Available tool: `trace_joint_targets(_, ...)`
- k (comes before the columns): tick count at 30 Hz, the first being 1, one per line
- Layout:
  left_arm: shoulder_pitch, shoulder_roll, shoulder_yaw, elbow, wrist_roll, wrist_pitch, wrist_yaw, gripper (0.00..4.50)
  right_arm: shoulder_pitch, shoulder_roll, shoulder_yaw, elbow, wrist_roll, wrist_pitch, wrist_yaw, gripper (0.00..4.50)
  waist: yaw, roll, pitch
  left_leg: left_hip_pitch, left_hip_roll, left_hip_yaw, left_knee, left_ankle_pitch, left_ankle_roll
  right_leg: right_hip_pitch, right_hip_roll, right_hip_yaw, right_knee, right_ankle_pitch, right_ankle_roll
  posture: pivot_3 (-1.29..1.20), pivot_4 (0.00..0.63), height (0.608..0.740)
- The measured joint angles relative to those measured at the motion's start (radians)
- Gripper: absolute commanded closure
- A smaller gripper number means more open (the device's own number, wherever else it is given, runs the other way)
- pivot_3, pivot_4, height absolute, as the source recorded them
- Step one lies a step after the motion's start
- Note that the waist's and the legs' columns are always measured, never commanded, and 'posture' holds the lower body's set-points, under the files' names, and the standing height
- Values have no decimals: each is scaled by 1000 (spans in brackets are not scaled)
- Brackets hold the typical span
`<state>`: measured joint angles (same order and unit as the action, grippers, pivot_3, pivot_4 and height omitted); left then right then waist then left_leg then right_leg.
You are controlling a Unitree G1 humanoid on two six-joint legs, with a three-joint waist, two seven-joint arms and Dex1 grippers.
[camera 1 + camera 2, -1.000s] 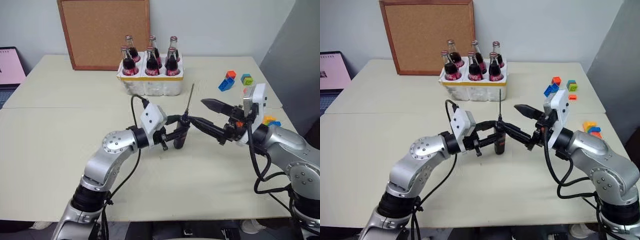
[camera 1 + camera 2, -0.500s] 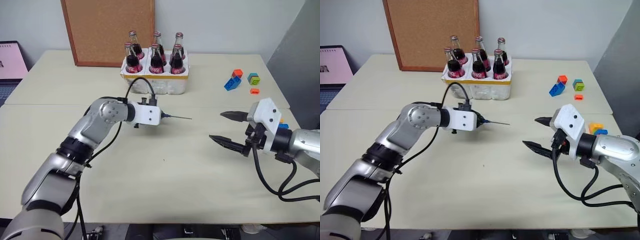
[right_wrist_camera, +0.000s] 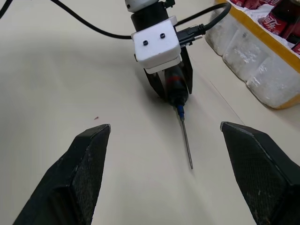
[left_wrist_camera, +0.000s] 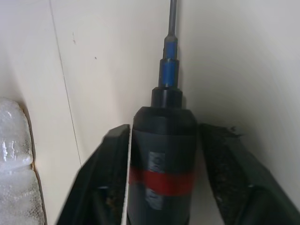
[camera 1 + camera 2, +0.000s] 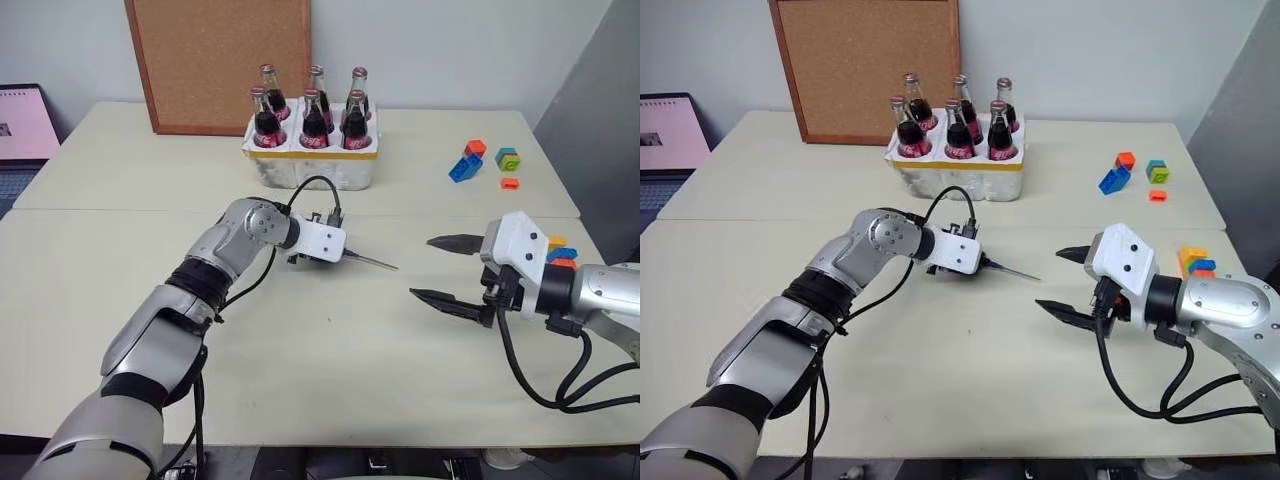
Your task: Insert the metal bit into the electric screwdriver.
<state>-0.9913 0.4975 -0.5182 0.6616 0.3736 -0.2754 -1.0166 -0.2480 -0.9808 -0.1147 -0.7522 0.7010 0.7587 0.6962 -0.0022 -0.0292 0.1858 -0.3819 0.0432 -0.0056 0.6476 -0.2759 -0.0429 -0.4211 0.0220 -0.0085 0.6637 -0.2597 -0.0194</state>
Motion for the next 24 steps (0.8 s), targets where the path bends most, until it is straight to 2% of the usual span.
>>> trace_joint_targets(6, 25, -5, 46, -13, -53, -5, -35, 76, 4, 0, 0, 2, -10, 0, 18, 546, -1, 0, 0, 0, 1, 0, 0, 0, 0, 0, 0, 0, 2, 0, 0, 0, 150, 740)
trace_joint_targets(10, 74, 3, 115, -87, -152, 103, -83, 22, 4, 0, 0, 9, -14, -5, 28, 546, -2, 0, 0, 0, 1, -1, 2, 0, 0, -1, 1, -1, 2, 0, 0, 0, 150, 740)
trace_joint_targets(17, 168, 183, 379, -326, -378, 484, -143, 22, 55, 9, -39, 22, -35, -38, 37, 546, -8, 0, 0, 2, 2, -1, 2, 0, 0, -1, 1, 0, 8, 0, 0, 0, 150, 740)
trace_joint_targets(21, 473, 384, 508, -589, -520, 651, -260, 22, 160, 19, -111, 48, -54, -116, 97, 546, -23, 0, 0, 3, 4, -1, 3, 1, -1, -1, -4, 0, 10, -1, -1, 0, 150, 740)
trace_joint_targets(24, 574, 459, 605, -697, -593, 742, -270, 22, 188, 15, -157, 88, -55, -151, 148, 546, -16, -1, 1, 2, 3, -5, 9, 0, 0, -2, -5, -4, 15, -1, -1, 0, 150, 740)
